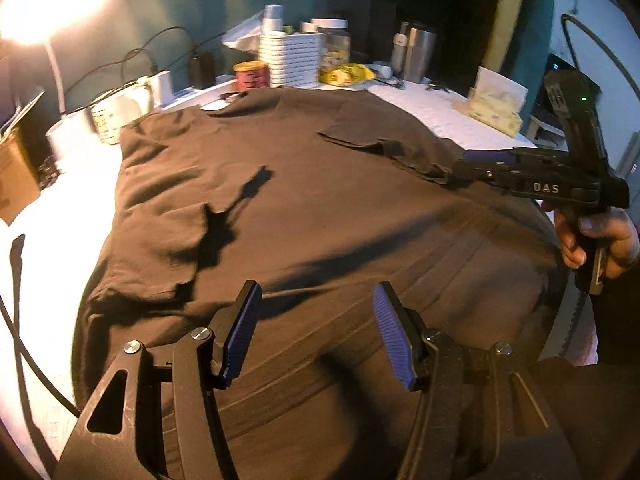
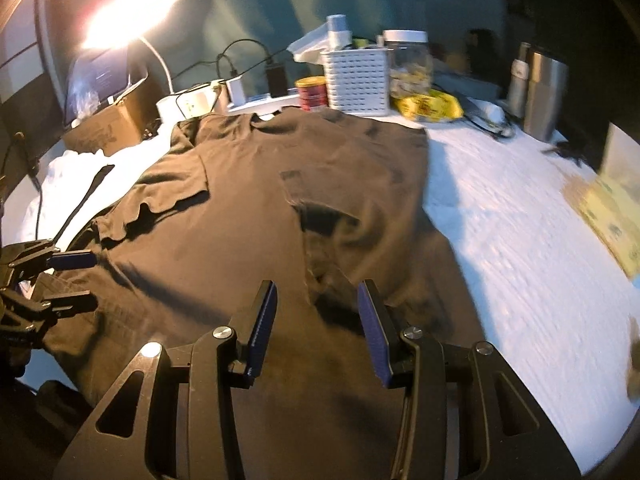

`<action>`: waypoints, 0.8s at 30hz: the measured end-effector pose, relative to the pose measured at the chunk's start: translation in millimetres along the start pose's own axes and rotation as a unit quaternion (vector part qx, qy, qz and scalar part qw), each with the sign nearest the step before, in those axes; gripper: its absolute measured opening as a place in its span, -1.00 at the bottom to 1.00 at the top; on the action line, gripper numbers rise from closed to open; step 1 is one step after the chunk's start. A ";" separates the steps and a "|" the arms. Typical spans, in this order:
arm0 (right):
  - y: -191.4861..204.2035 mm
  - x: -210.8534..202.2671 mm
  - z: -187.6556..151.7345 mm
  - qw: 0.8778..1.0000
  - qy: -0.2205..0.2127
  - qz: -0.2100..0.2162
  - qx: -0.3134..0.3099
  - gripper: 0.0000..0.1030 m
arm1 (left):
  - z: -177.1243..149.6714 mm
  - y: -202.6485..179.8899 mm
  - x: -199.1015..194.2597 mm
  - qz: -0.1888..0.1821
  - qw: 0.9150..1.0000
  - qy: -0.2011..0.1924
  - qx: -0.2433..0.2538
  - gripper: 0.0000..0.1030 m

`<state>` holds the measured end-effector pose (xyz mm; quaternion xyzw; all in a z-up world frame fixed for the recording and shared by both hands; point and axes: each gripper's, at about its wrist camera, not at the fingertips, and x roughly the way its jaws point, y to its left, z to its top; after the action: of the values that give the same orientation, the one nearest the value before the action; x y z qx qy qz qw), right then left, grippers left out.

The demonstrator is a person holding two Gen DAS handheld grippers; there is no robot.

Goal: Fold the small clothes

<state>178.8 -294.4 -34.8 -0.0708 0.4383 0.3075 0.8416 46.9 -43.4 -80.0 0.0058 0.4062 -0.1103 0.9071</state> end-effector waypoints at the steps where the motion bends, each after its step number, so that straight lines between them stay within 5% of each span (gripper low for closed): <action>1: 3.4 7.6 3.8 1.000 0.003 -0.002 -0.003 -0.13 | -0.6 5.0 -1.4 0.007 1.000 0.000 -0.002 0.12; 6: 11.6 39.3 8.2 0.999 0.037 0.002 0.002 -0.13 | -8.4 36.4 -9.5 0.037 0.999 -0.002 -0.034 0.12; 15: 22.5 15.6 -15.9 0.999 0.040 0.005 -0.002 -0.13 | -39.4 77.9 -33.7 0.085 0.994 0.002 -0.074 0.12; 24: -12.0 -40.0 -45.0 0.997 0.012 -0.073 0.036 -0.13 | -62.1 91.5 -54.0 0.134 0.986 -0.027 -0.094 0.12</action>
<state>137.5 -339.7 -32.6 -0.0756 0.4528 0.2283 0.8586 -14.9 62.7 -89.0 -0.0284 0.3854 0.0509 0.9209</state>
